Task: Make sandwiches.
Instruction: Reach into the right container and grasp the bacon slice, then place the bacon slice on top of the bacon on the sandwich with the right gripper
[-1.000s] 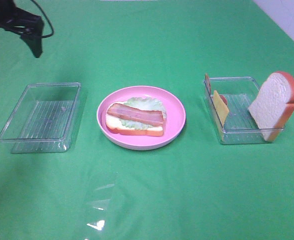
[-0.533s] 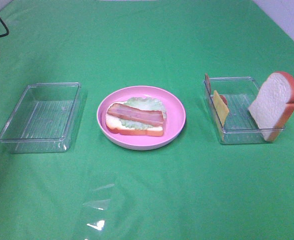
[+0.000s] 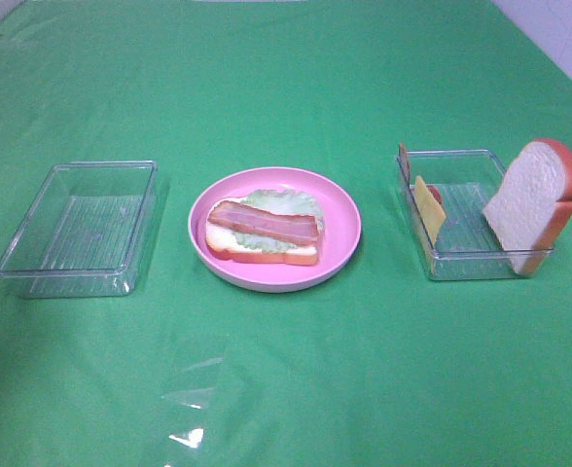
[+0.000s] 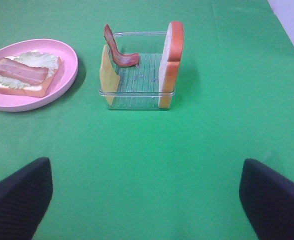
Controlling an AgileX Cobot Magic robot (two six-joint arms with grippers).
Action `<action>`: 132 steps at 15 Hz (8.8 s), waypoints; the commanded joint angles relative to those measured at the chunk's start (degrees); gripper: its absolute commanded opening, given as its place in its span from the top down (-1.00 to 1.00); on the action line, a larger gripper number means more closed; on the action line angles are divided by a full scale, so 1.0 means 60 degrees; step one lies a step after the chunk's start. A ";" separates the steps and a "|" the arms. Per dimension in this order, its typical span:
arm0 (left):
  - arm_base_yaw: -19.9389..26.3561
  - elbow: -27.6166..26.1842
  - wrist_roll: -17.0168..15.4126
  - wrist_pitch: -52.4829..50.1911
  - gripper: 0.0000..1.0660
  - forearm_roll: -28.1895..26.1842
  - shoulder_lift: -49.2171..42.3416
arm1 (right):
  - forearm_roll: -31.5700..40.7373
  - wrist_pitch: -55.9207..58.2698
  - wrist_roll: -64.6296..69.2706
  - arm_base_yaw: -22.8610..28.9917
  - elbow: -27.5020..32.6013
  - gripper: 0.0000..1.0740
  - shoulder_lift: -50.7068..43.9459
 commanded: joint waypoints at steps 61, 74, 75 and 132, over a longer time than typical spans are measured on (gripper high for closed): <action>-0.0153 0.6303 -0.1289 -0.1557 -0.87 0.0239 -1.4123 | 0.0420 0.0038 0.1022 0.1891 -1.3741 -0.83 2.0837; -0.0153 0.6303 -0.1289 -0.1557 -0.87 0.0239 -1.4123 | 0.0382 -0.0458 0.0984 0.1891 -1.3741 -0.76 2.2231; -0.0153 0.6303 -0.1289 -0.1557 -0.87 0.0239 -1.4123 | 0.0382 -0.0468 0.0984 0.1891 -1.3741 -0.71 2.2250; -0.0153 0.6303 -0.1289 -0.1557 -0.87 0.0229 -1.4123 | 0.7859 -0.0888 -0.4345 0.3676 -1.1679 1.00 2.1075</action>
